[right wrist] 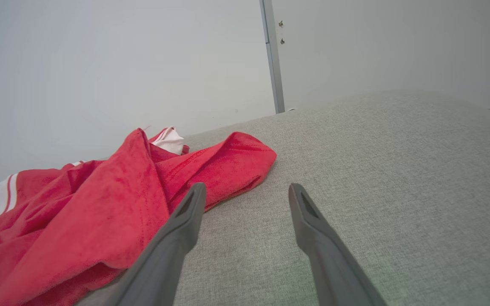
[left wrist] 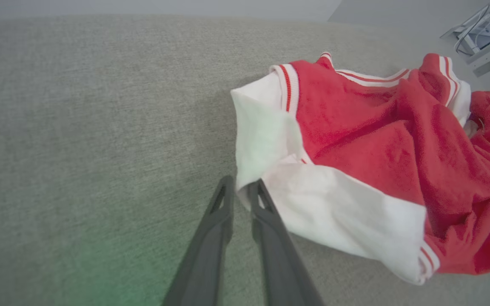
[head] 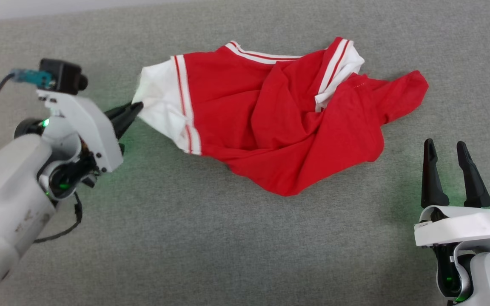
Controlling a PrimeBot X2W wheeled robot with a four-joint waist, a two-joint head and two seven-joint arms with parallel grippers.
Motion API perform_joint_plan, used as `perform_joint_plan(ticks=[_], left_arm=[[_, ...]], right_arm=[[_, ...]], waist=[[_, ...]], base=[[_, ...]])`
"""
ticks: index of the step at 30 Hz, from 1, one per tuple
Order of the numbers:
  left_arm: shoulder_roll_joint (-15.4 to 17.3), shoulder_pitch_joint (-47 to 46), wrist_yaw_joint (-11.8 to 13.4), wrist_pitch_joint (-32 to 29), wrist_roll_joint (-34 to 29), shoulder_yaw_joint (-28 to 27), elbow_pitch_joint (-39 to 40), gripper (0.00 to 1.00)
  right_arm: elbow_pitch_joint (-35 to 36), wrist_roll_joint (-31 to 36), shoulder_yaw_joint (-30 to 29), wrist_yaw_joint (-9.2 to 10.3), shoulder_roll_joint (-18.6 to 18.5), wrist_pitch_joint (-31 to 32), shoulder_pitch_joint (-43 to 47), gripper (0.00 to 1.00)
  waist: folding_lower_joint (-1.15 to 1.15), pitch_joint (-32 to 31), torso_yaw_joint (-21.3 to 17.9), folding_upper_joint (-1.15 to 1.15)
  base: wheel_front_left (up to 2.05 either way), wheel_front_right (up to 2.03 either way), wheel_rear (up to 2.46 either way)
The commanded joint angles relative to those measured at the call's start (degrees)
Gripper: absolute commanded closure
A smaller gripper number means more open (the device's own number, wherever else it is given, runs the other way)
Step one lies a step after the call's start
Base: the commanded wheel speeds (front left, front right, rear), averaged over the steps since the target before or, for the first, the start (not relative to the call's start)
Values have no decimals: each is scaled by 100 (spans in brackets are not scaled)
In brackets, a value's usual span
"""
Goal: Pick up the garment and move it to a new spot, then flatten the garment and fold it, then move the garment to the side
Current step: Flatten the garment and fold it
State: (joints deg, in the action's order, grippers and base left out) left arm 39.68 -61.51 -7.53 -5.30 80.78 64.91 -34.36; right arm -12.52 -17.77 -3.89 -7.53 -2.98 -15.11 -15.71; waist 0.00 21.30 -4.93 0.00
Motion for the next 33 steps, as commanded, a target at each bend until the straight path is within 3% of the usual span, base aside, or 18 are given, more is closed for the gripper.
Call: perform_joint_plan(ticks=[1,13,20,27,33], left_arm=[[15,94,11,23,45,-14,-25,0],[293,402,10,536,169,3,-5,0],[303,834,31,1458,-94,27,269,0],[82,1546,510,2031,-479,-215,820,0],[-372,2732,1333,2039,-1736,-1751,1909,0]], right_arm=[[11,25,-30,8,7,-2,50,0],[8,238,-65,8,7,-2,123,0],[-14,432,73,8,-225,-2,142,0],[-167,375,490,8,-838,138,-151,0],[-170,130,1104,8,-1697,1233,-834,0]], waist=[[0,-10,21,0],[0,-266,289,0],[0,-485,443,0],[0,-613,749,0],[0,-537,1103,0]], base=[[0,0,0],[0,0,0],[0,0,0],[0,0,0],[0,0,0]])
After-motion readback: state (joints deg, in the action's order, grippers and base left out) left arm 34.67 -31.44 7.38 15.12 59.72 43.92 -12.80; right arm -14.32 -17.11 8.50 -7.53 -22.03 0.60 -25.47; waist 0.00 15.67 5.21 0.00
